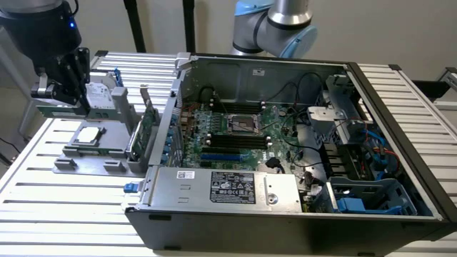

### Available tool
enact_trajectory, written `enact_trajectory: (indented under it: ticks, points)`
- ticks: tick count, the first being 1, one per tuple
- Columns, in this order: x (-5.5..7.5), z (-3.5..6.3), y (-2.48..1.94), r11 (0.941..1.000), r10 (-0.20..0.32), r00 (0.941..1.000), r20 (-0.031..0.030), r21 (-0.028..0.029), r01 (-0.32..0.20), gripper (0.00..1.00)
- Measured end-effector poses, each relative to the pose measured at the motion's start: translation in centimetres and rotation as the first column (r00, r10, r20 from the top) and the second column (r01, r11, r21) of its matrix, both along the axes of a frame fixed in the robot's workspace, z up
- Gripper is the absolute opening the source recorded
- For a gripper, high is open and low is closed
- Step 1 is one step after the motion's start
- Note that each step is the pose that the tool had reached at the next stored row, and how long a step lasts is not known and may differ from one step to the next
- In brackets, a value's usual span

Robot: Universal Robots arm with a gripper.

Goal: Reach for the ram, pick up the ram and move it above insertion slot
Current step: 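Pick up the ram and move it above insertion slot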

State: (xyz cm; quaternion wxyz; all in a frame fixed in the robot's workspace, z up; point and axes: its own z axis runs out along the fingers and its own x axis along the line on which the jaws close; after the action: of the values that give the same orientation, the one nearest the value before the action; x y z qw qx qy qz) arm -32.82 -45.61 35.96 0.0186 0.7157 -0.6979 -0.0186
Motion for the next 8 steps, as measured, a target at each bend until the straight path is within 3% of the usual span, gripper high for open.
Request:
enact_trajectory:
  ticks: [8]
  points:
    - [3.6, 3.61, 0.00, 1.0000, 0.000, 1.0000, -0.0050, 0.0000, 0.000, 0.13]
